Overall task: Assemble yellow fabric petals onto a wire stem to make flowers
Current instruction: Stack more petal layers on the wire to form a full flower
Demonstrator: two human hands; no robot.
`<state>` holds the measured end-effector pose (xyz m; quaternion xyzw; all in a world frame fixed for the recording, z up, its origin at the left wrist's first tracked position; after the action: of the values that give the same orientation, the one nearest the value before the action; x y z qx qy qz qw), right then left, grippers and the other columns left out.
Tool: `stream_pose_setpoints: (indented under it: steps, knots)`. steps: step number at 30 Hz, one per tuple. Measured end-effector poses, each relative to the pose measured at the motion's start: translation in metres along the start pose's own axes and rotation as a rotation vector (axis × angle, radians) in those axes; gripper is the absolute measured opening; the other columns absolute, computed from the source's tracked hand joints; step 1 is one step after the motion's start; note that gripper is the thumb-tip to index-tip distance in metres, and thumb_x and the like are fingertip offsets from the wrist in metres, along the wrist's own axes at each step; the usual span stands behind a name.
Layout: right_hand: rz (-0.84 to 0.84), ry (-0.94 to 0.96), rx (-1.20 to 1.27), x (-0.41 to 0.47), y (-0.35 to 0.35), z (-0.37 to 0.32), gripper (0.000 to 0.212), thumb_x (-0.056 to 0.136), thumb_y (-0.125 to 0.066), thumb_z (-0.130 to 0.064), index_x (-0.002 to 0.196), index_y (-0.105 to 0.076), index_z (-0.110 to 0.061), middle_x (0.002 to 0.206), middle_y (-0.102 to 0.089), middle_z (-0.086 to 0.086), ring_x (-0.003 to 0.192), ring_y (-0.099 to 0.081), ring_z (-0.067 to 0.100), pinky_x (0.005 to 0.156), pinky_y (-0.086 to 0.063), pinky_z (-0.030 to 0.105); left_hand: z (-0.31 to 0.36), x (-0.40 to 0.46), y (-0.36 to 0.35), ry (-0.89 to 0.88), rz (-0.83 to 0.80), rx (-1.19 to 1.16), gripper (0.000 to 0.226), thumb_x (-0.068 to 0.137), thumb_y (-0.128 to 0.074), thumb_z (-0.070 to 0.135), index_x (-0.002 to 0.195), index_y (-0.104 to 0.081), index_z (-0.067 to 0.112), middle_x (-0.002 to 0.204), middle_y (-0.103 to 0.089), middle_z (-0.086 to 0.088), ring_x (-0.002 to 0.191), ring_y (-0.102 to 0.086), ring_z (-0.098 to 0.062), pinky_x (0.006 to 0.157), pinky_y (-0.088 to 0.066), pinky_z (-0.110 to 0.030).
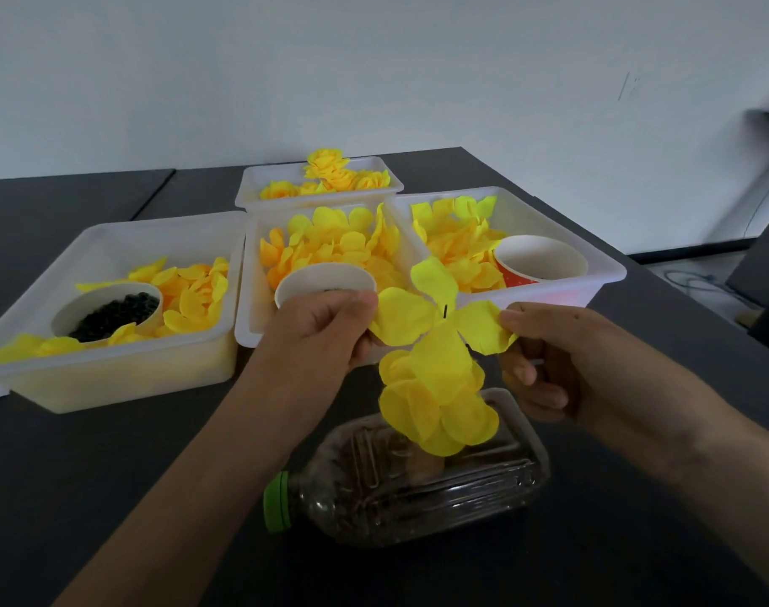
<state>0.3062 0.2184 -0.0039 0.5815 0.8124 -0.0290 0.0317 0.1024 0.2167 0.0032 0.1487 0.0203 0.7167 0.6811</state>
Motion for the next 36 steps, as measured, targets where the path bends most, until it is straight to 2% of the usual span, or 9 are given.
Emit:
stream_pose_setpoints:
  steps: [4,6,13,19,26,28,31,34,36]
  knots:
    - [0.033,0.016,-0.078,-0.002,0.002,0.000,0.029,0.083,-0.058,-0.029,0.059,-0.052,-0.016,0.055,-0.044,0.007,0.042,-0.031,0.015,0.041,-0.027,0.023,0.001,-0.001,-0.001,-0.083,-0.011,0.072,0.049,0.098,-0.048,0.026,0.050,-0.059,0.020,0.041,-0.046,0.012,0.040,-0.045,0.000,0.045,-0.036,-0.008]
    - [0.056,0.002,-0.143,-0.002,0.003,0.003,0.038,0.092,-0.054,-0.023,0.055,-0.049,-0.017,0.053,-0.042,0.007,0.043,-0.031,0.016,0.042,-0.027,0.022,-0.002,-0.004,-0.001,-0.092,-0.023,0.153,0.042,0.097,-0.050,0.027,0.060,-0.068,0.022,0.050,-0.056,0.004,0.051,-0.055,-0.005,0.055,-0.047,-0.018]
    - [-0.009,-0.102,-0.290,-0.005,0.000,0.019,0.044,0.096,-0.052,-0.023,0.053,-0.051,-0.018,0.049,-0.042,0.003,0.041,-0.035,0.011,0.043,-0.031,0.019,-0.016,-0.018,-0.003,-0.061,-0.050,0.380,0.049,0.096,-0.054,0.028,0.047,-0.056,0.031,0.047,-0.054,0.020,0.052,-0.053,0.006,0.053,-0.036,-0.006]
    - [-0.012,-0.050,-0.413,-0.004,0.002,0.030,0.038,0.094,-0.056,-0.024,0.056,-0.056,-0.020,0.047,-0.045,-0.006,0.043,-0.040,0.003,0.045,-0.035,0.012,-0.028,-0.026,-0.010,-0.041,-0.105,0.545,0.036,0.095,-0.048,0.044,0.062,-0.056,0.057,0.060,-0.059,0.028,0.061,-0.056,0.006,0.058,-0.036,-0.024]
    - [-0.054,0.024,-0.576,0.003,0.005,0.021,0.039,0.086,-0.051,-0.050,0.058,-0.056,-0.023,0.051,-0.048,-0.008,0.047,-0.043,0.003,0.048,-0.035,0.012,-0.041,-0.024,-0.005,-0.033,-0.093,0.330,0.041,0.093,-0.039,0.052,0.063,-0.063,0.037,0.052,-0.056,0.013,0.050,-0.049,0.000,0.053,-0.038,-0.012]
    - [0.060,0.140,-0.665,0.012,0.016,0.005,0.044,0.086,-0.047,-0.056,0.059,-0.057,-0.022,0.052,-0.048,-0.010,0.048,-0.041,0.001,0.048,-0.033,0.010,-0.045,-0.022,0.002,-0.009,-0.071,0.280,0.054,0.087,-0.031,0.063,0.065,-0.064,0.027,0.052,-0.056,0.004,0.048,-0.049,-0.002,0.049,-0.039,-0.014]
    - [0.350,0.420,-0.926,0.042,0.040,-0.028,0.027,0.092,-0.055,-0.034,0.071,-0.063,-0.020,0.061,-0.054,-0.013,0.057,-0.048,0.001,0.053,-0.032,0.011,-0.045,-0.017,0.012,0.004,-0.003,0.228,0.058,0.084,-0.027,0.063,0.064,-0.065,0.025,0.053,-0.056,-0.001,0.046,-0.049,-0.003,0.049,-0.038,-0.012]
    - [0.371,0.437,-1.243,0.096,0.057,-0.038,0.010,0.089,-0.062,-0.025,0.097,-0.067,-0.023,0.092,-0.058,0.001,0.083,-0.052,0.012,0.073,-0.041,0.029,-0.039,-0.013,0.017,-0.019,0.030,0.220,0.056,0.087,-0.028,0.059,0.063,-0.065,0.024,0.054,-0.057,0.001,0.048,-0.049,-0.003,0.052,-0.037,-0.010]
    - [0.224,0.309,-1.484,0.135,0.060,-0.026,0.030,0.087,-0.065,-0.030,0.116,-0.062,-0.027,0.108,-0.054,0.010,0.106,-0.049,0.026,0.093,-0.041,0.038,-0.034,-0.011,0.017,-0.037,0.019,0.251,0.054,0.093,-0.030,0.053,0.063,-0.065,0.023,0.054,-0.056,0.003,0.049,-0.049,-0.002,0.053,-0.038,-0.010]
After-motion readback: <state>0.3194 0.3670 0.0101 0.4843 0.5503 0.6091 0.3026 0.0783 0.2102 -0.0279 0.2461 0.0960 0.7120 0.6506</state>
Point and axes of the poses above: each hand's wrist, its own x-axis towards the middle knuckle, its own y-axis out of the back of the hand, z = x × y, the point moved 5 cm from there along x, towards the middle knuckle
